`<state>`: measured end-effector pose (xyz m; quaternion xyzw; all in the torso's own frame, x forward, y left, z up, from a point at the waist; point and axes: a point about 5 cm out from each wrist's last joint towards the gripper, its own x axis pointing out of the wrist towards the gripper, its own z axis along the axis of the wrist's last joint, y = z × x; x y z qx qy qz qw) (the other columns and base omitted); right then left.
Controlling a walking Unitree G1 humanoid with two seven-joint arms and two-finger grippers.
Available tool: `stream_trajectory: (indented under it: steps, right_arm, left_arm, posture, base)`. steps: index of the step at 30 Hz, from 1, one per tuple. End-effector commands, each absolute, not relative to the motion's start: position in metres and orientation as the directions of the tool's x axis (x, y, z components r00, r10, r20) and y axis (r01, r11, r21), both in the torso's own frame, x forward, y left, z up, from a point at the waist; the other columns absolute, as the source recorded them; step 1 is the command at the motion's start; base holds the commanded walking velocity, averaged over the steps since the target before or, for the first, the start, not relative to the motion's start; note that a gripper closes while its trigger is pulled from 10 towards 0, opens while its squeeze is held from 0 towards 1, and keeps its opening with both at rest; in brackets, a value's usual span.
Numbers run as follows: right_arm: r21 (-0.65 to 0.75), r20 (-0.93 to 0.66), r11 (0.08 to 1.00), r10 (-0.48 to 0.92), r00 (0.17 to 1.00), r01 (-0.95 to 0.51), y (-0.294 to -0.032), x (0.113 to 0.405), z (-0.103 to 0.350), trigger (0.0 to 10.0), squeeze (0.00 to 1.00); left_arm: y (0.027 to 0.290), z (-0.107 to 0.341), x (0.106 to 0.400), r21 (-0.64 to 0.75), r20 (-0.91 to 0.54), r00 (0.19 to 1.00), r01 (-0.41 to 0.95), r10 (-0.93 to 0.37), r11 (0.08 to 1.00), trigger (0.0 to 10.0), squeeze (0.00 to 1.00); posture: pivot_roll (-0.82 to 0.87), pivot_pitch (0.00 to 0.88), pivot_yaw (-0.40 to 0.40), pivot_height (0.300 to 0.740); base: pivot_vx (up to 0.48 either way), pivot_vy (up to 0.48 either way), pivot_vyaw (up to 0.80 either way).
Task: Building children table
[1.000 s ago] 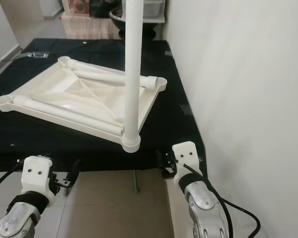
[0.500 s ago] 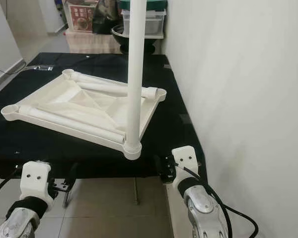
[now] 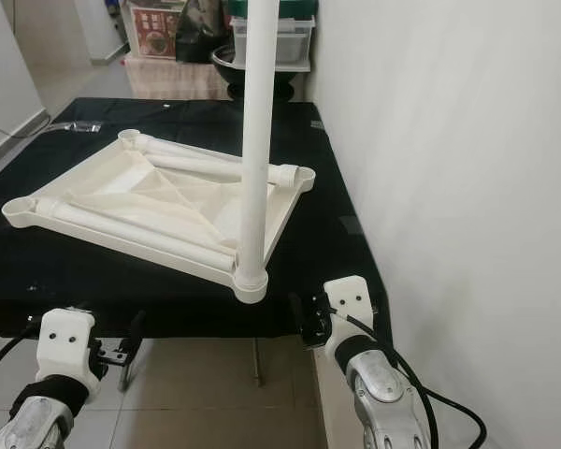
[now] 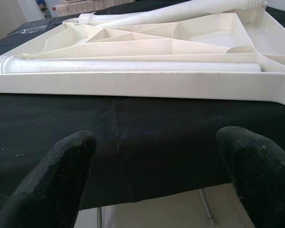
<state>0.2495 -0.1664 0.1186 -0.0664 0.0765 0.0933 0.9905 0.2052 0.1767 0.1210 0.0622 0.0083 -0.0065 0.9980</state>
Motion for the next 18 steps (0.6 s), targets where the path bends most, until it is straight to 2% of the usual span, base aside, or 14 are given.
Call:
stream_trajectory:
  steps: [1,18]
  right_arm:
    - [-0.118,-0.168,0.973,0.177,0.970,-0.198,-0.1676,0.2483,0.1181,10.0,0.00]
    - [-0.163,-0.162,0.963,0.188,0.969,-0.214,-0.1672,0.2494,0.1216,10.0,0.00]
  left_arm:
    - [0.1751,0.1219,0.2031,0.118,-0.010,1.000,0.009,-0.008,0.993,10.0,0.00]
    - [0.1738,0.1230,0.2063,0.155,-0.002,1.000,0.026,-0.026,0.988,10.0,0.00]
  posture:
    - [-0.01,0.063,-0.042,0.740]
    - [-0.02,0.066,-0.039,0.740]
  base:
    - [0.000,0.000,0.00]
    - [0.000,0.000,0.00]
